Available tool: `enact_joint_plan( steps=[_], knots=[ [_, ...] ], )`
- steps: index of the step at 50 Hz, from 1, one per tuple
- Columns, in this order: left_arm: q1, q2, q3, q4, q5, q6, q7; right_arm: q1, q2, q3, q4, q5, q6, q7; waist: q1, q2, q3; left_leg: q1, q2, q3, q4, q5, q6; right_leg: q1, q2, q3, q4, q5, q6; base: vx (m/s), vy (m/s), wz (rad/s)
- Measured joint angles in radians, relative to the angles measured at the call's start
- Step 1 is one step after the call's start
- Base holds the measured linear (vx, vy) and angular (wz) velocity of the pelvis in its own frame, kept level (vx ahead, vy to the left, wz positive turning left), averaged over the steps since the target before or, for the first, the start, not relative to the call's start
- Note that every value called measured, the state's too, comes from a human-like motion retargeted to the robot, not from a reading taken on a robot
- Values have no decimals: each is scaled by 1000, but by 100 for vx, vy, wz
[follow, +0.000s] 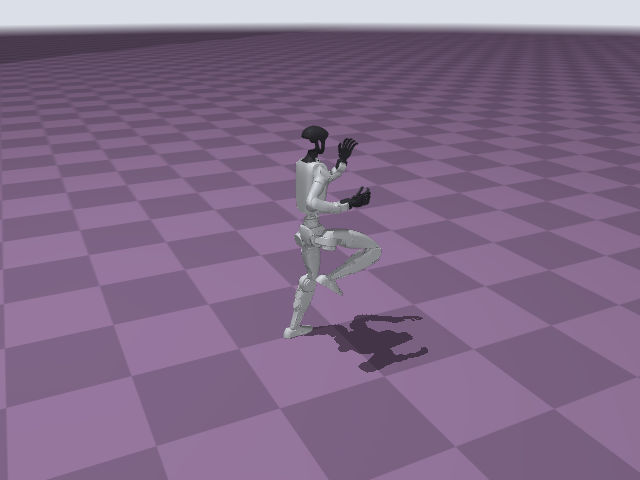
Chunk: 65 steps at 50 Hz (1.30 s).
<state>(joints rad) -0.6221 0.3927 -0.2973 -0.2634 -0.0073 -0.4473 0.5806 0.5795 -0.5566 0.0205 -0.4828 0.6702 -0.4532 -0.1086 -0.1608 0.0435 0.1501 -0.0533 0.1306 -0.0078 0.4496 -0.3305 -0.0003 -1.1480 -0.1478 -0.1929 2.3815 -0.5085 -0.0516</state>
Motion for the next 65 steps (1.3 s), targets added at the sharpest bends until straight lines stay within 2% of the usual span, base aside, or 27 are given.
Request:
enact_joint_plan(
  steps=[5,8,11,13,15,18,20,22,25,28,30,32,33,35,37,40,43,44,47,50,52,55,58,60,62,63,65],
  knots=[
    [208,-80,-27,-271,61,-19,-123,275,-163,-36,-129,-15,3,157,-31,104,-219,30,48,98,-263,505,-109,363,74,-58,-735,252,-65,23,-8,-19],
    [425,-127,-40,-319,-53,-42,-296,255,-129,-32,-77,-85,34,191,-19,30,-246,-198,2,176,300,307,22,743,45,33,-1358,457,18,11,-8,87],
    [590,-137,-56,-296,-252,-66,-323,51,-89,-10,26,-137,75,104,103,-41,-133,-463,23,265,1071,64,109,1146,3,194,-1949,641,63,7,-5,-37],
    [679,-93,-38,-244,-328,-65,-302,-166,-34,46,135,-174,75,-1,197,-78,-57,-719,50,278,1515,-14,114,1287,-37,283,-2138,492,63,-3,-9,-85],
    [816,-13,23,-159,-361,-74,-291,-423,24,127,237,-217,42,-114,289,-98,17,-992,58,246,1829,-41,50,1329,-62,315,-2169,185,31,-7,-5,-132],
    [1107,105,140,-26,-513,-61,-406,-782,45,168,182,-139,9,-159,383,-76,139,-1122,84,194,1965,-95,12,1359,-57,377,-2086,39,-39,0,2,-137],
    [1269,173,163,-29,-599,-40,-479,-899,71,144,32,-72,-14,-154,368,-81,99,-1116,98,203,1878,-93,96,1382,-55,344,-2136,148,-28,21,5,63],
    [1349,262,121,-108,-651,-25,-504,-858,99,113,-180,-24,-30,-154,365,-126,-22,-1032,46,258,1647,-35,140,1413,-86,251,-2302,387,29,36,8,117],
    [1392,331,87,-200,-663,4,-570,-713,151,114,-428,33,-32,-50,442,-119,-106,-680,53,294,1152,147,94,1366,-41,209,-2237,541,27,31,11,-74],
    [1332,222,88,-172,-484,10,-555,-557,201,226,-372,-10,-29,58,396,-37,-91,-239,46,237,496,398,-7,1092,46,122,-1483,254,-94,18,13,-117],
    [1170,165,83,-141,-416,27,-416,-467,186,226,-261,-82,25,33,350,-36,-99,-68,19,194,106,546,-43,742,21,59,-849,136,-49,14,12,-54],
    [962,104,68,-80,-295,4,-302,-377,140,209,-121,-132,32,29,291,12,-83,74,45,137,-136,443,-87,486,37,2,-412,51,-54,6,19,-13],
    [841,67,51,-49,-245,-15,-241,-332,117,196,-45,-135,27,22,254,27,-73,109,52,127,-187,293,-86,354,29,-13,-226,23,-34,-2,25,56],
    [576,8,19,-13,-166,-43,-124,-240,83,160,103,-120,28,-1,154,31,-38,117,44,112,-210,68,-40,128,-11,-13,44,-25,6,-9,22,141],
    [314,-14,15,-19,-53,-17,-69,-129,44,112,181,-97,33,3,60,11,-17,40,11,46,-117,21,17,41,-72,2,110,-121,-62,-11,10,184],
    [117,-52,23,-127,72,21,-35,83,-57,38,112,-81,7,58,43,44,-98,-9,15,36,-125,187,-45,57,-103,-32,-98,-66,-109,17,0,20],
    [234,-112,4,-301,97,-8,-47,216,-192,54,39,-134,-4,106,84,100,-214,36,57,84,-241,510,-123,276,51,-62,-589,182,-85,27,-9,-80],
    [296,-120,8,-348,86,-20,-93,221,-209,70,47,-151,5,136,75,87,-234,-7,37,70,-154,519,-117,380,72,-44,-782,271,-59,19,-9,32],
    [493,-152,-6,-422,-13,-59,-231,164,-161,99,138,-224,44,176,70,-3,-243,-284,-53,87,481,303,-21,744,96,106,-1408,526,57,13,-4,117],
    [653,-143,-32,-378,-234,-77,-278,-55,-36,118,317,-275,96,69,140,-104,-110,-552,-63,225,1247,103,125,1206,35,309,-2066,760,128,10,-3,74],
    [743,-66,-7,-288,-304,-71,-267,-273,68,140,416,-259,71,-82,223,-136,-65,-855,-44,241,1664,61,111,1285,1,363,-2175,503,79,1,-7,-30],
    [934,77,67,-80,-365,-84,-270,-616,145,159,358,-206,-12,-263,390,-154,39,-1136,-17,220,2002,21,5,1307,-27,399,-2131,122,-20,-4,-2,-181],
    [1124,176,105,46,-524,-47,-413,-898,167,138,112,-126,-31,-233,430,-150,92,-1091,71,187,1956,17,83,1321,-5,463,-2135,209,-28,-2,-4,-85],
    [1231,255,63,-6,-643,-30,-483,-901,172,128,-109,-110,-36,-225,403,-184,10,-1021,21,206,1771,76,135,1346,-27,399,-2280,426,26,15,3,103],
    [1303,330,34,-98,-696,-11,-532,-804,167,116,-309,-63,-34,-163,425,-209,-54,-832,-64,216,1468,161,112,1340,-43,313,-2325,594,60,15,11,9],
    [1334,340,38,-133,-691,2,-557,-747,166,115,-378,-25,-31,-101,442,-195,-66,-693,-84,202,1288,198,87,1325,-30,269,-2279,604,44,8,11,-103],
    [1370,292,51,-157,-608,7,-585,-630,175,165,-415,-2,-42,12,445,-110,-77,-375,-67,140,886,291,22,1208,47,176,-1932,453,-51,0,9,-158]
  ],
)
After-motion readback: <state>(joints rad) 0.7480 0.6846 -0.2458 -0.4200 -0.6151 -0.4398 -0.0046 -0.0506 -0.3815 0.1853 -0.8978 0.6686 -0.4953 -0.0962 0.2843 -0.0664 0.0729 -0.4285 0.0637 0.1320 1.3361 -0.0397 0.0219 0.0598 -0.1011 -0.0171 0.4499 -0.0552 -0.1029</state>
